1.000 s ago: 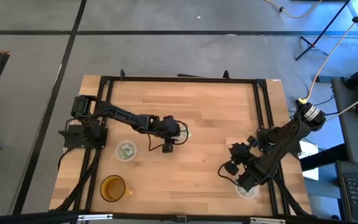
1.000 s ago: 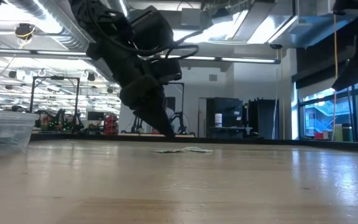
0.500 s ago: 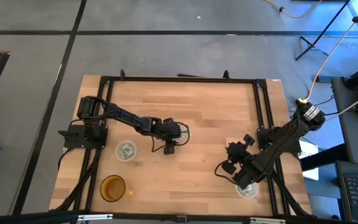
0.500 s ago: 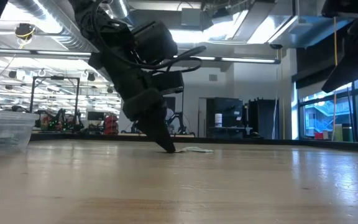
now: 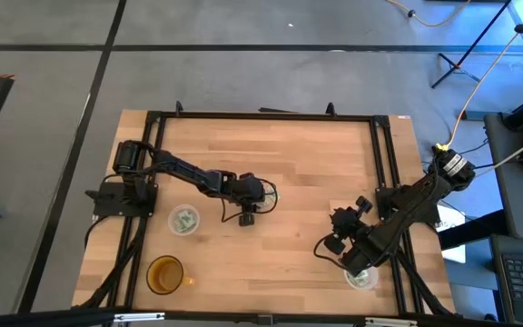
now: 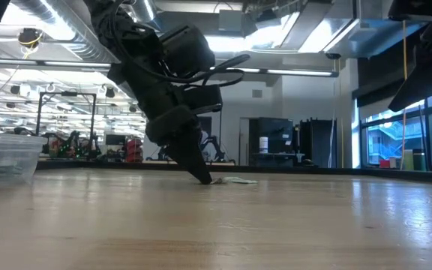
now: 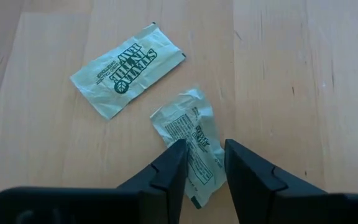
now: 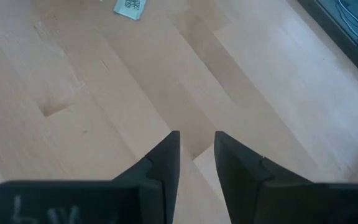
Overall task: Pick and place items into bin
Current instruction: Put the green stevia packet into the left transparent bin
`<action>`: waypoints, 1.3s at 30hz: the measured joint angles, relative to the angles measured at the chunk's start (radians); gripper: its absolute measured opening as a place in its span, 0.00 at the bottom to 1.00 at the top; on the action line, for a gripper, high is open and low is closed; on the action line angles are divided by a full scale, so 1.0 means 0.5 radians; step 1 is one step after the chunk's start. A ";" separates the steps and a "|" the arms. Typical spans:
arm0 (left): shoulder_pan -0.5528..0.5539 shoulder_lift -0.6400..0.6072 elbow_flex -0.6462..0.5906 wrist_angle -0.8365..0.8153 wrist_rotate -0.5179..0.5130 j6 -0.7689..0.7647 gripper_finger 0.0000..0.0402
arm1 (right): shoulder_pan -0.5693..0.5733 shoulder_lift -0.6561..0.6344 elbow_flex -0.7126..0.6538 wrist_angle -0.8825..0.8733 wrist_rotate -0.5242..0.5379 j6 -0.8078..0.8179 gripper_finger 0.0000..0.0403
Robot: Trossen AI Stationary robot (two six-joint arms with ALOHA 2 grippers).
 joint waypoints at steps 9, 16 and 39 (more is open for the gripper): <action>-0.002 -0.065 -0.010 -0.055 0.010 0.004 0.19 | 0.000 0.001 0.000 -0.003 0.000 0.000 0.25; -0.003 -0.174 -0.014 -0.155 0.012 0.004 0.14 | 0.000 0.001 0.000 -0.008 0.000 0.000 0.25; -0.005 -0.290 -0.007 -0.285 0.107 0.004 0.03 | 0.001 0.002 0.001 -0.011 0.000 0.000 0.26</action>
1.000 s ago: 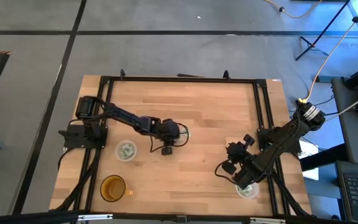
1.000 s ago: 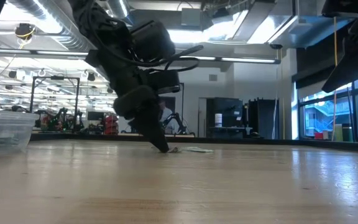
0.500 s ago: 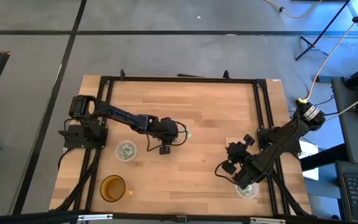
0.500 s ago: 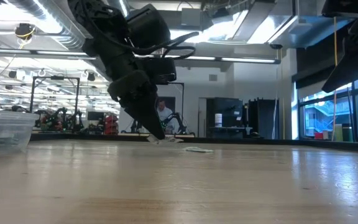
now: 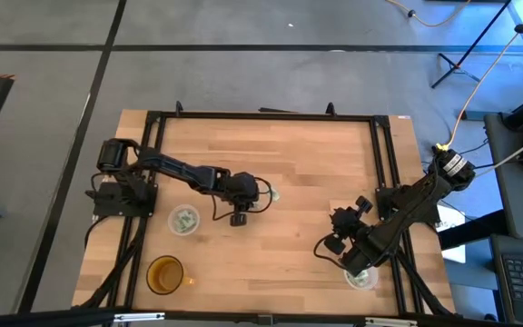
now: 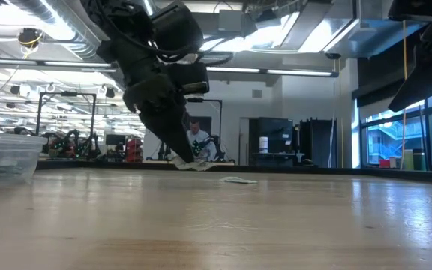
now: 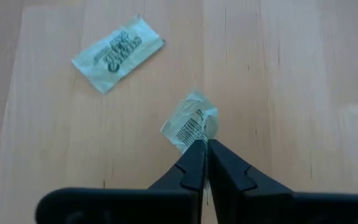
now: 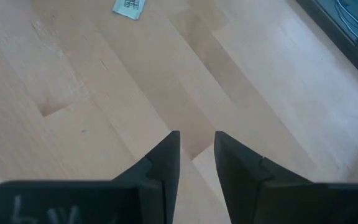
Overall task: Pick and place items into bin
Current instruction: Put the green stevia packet into the left transparent bin
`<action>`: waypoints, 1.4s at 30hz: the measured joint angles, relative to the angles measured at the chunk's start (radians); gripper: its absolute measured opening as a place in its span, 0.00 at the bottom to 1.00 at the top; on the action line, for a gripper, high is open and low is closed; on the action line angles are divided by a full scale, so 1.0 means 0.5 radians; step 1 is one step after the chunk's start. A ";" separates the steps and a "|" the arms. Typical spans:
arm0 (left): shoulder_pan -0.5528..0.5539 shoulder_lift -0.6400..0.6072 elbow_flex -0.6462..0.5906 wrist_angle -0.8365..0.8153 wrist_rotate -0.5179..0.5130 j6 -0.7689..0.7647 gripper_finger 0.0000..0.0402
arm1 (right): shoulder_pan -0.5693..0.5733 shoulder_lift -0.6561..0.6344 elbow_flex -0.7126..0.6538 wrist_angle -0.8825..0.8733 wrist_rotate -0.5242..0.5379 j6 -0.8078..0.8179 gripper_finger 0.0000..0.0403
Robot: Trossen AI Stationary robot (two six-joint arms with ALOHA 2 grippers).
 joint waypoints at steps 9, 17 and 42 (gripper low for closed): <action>-0.003 -0.144 0.001 -0.196 0.042 0.001 0.02 | 0.000 0.001 0.000 -0.016 0.000 0.000 0.26; -0.080 -0.582 0.002 -0.707 0.124 -0.261 0.02 | 0.000 0.001 0.001 -0.020 0.000 -0.004 0.26; -0.996 -1.285 -0.565 -1.135 -0.506 -1.818 0.02 | 0.000 0.000 0.002 -0.019 0.003 0.001 0.26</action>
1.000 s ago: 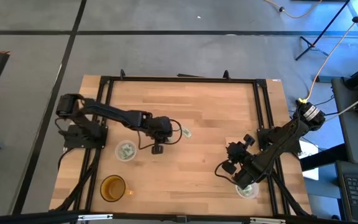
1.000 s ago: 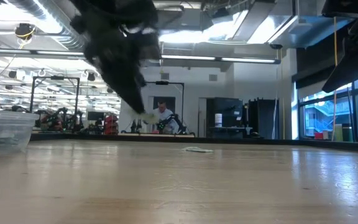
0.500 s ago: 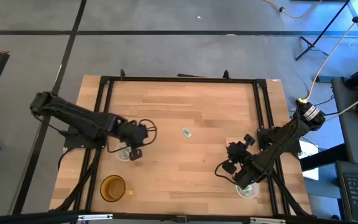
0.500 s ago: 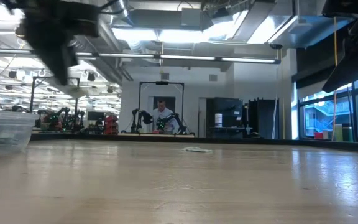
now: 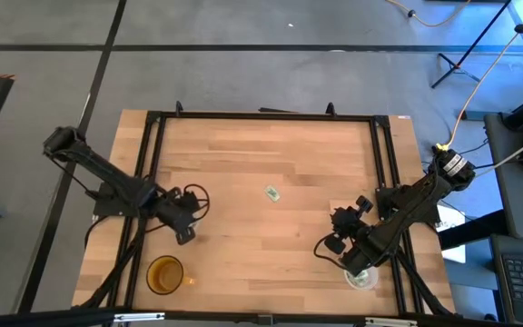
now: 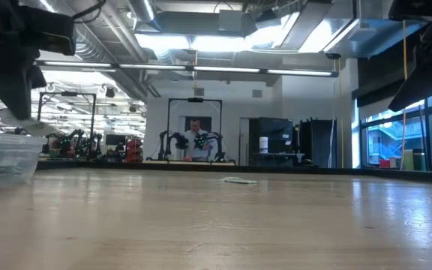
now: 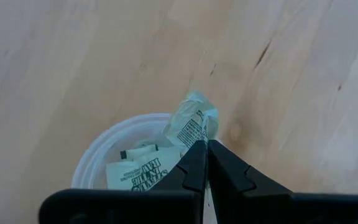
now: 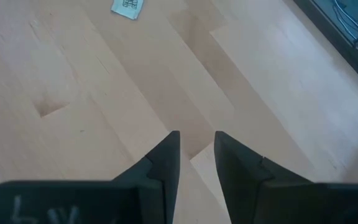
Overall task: Pick and place items into bin
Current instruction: Put the green stevia packet into the left transparent bin
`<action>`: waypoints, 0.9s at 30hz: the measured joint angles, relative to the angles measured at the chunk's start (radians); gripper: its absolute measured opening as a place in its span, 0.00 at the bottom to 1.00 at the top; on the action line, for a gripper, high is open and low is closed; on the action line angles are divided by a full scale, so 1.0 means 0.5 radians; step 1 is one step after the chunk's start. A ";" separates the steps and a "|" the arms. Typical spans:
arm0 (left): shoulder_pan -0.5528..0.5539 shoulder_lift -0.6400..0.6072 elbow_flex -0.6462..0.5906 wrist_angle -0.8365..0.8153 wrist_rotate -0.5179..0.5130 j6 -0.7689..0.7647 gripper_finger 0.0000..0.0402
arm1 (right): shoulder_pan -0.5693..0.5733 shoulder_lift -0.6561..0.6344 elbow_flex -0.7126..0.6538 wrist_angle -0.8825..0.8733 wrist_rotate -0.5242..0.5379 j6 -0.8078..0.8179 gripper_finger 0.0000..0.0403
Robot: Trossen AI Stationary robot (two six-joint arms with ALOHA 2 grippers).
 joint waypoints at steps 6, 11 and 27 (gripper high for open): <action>-0.116 0.001 0.000 -0.059 -0.101 -0.155 0.02 | 0.000 0.000 0.000 0.020 0.000 0.001 0.26; -0.214 0.001 0.000 -0.194 -0.186 -0.349 0.02 | 0.000 0.000 0.000 0.030 0.000 0.001 0.26; -0.378 0.003 0.000 -0.287 -0.347 -0.673 0.02 | 0.000 0.000 0.000 0.028 0.000 0.001 0.26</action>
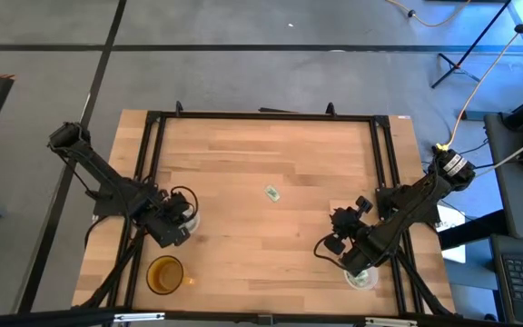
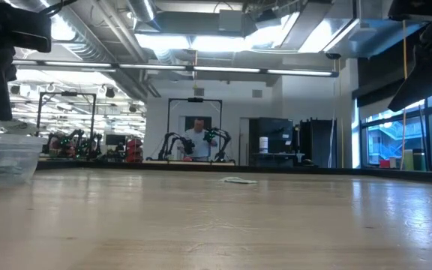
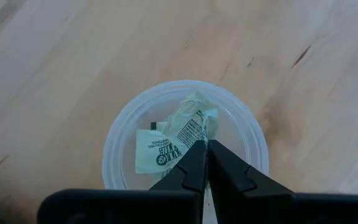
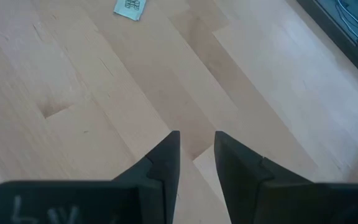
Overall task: Pick and place items into bin
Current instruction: Put the green stevia packet into the left transparent bin, then put the green stevia packet into the right transparent bin
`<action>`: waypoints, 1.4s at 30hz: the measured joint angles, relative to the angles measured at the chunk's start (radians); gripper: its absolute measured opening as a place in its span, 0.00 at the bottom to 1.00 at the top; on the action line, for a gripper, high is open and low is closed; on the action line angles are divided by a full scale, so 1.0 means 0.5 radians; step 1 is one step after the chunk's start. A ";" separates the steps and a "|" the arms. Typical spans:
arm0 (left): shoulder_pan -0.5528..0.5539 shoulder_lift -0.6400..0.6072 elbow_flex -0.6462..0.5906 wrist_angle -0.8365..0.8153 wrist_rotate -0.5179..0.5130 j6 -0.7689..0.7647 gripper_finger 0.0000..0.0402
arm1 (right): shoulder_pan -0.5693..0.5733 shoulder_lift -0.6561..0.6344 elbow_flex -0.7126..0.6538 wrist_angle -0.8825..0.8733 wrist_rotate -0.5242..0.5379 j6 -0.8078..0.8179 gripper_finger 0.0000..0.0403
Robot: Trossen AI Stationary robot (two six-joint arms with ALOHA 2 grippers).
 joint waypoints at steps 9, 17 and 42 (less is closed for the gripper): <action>0.000 0.068 0.000 0.001 0.073 -0.067 0.13 | 0.000 0.000 0.000 0.000 0.000 0.000 0.26; 0.002 0.160 0.000 0.005 0.094 -0.098 0.22 | 0.000 0.000 -0.001 -0.041 -0.001 0.009 0.26; 0.002 -0.201 0.000 0.010 -0.984 0.397 0.25 | -1.076 0.021 0.293 1.514 -0.936 -2.468 0.26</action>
